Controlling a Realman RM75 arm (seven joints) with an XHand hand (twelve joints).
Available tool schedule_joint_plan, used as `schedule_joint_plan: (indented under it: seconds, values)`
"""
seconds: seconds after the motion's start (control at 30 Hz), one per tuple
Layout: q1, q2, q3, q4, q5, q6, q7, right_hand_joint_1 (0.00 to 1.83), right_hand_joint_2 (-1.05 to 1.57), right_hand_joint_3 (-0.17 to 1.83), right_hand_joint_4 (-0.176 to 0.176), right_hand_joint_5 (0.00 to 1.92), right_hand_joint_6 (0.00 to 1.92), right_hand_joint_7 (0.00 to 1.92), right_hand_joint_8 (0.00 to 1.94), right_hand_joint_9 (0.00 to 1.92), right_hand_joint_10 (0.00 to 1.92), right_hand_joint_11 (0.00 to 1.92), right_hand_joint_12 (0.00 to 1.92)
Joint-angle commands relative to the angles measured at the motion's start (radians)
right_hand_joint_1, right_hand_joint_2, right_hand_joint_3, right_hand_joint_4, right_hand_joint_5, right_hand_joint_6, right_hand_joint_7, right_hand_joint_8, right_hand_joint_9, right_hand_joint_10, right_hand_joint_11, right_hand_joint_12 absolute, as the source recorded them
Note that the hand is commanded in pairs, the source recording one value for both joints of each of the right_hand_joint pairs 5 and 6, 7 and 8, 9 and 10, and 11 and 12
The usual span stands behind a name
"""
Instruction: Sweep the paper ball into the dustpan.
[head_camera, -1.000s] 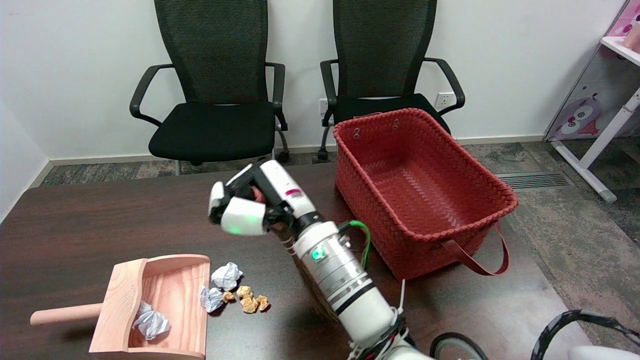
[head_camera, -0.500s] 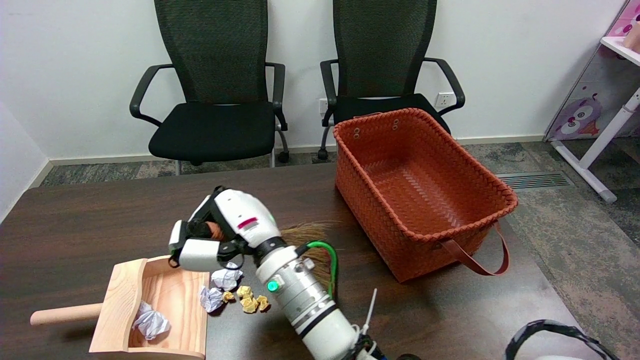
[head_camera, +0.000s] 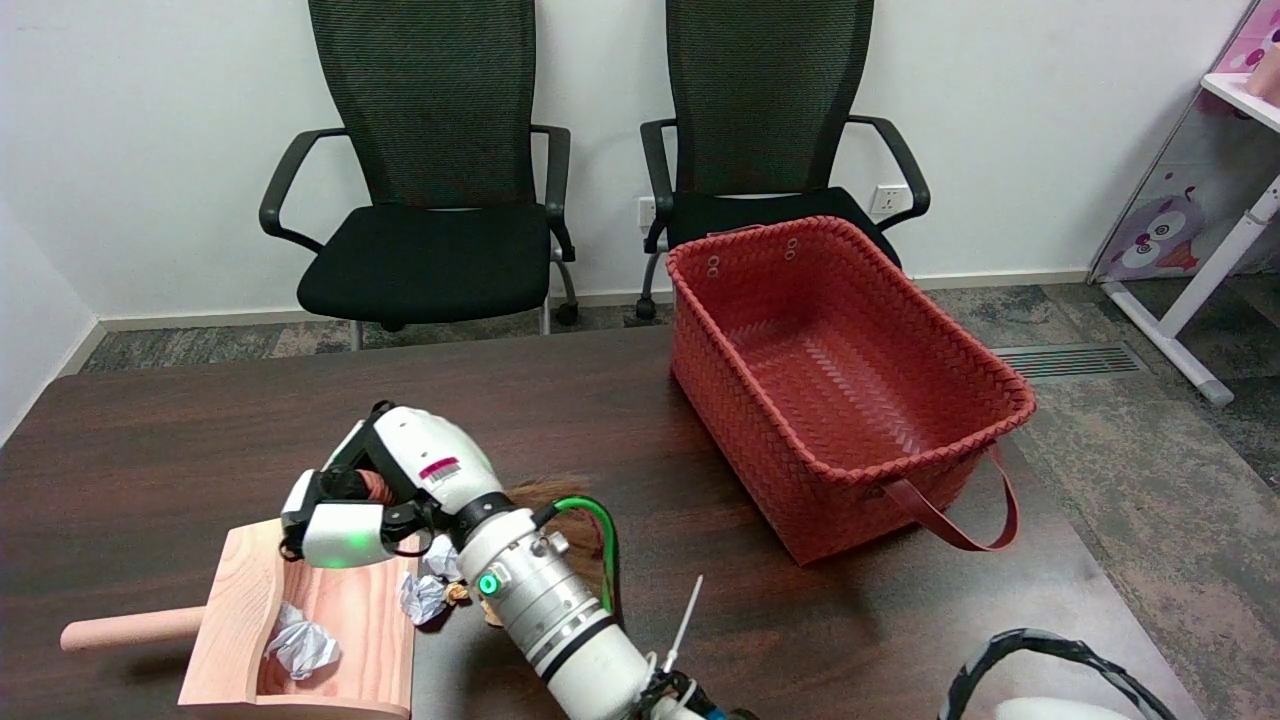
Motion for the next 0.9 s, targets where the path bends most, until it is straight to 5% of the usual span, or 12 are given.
schedule_joint_plan:
  seconds: [0.03, 0.4, 0.9]
  values:
    - [0.112, -0.093, -0.041, 0.257, -0.04, -0.005, 0.716, 0.72, 0.61, 1.82, 0.002, 1.92, 1.92, 1.92, 1.92, 1.92, 1.92, 1.92, 1.92]
    - [0.164, -0.109, -0.102, 0.407, -0.072, 0.109, 1.213, 0.78, 0.47, 1.65, -0.003, 1.92, 1.92, 1.92, 1.92, 1.92, 1.92, 1.92, 1.92]
    - [0.206, -0.095, -0.093, 0.372, -0.072, 0.253, 1.63, 0.82, 0.42, 1.63, -0.007, 1.92, 1.92, 1.92, 1.92, 1.92, 1.92, 1.92, 1.92]
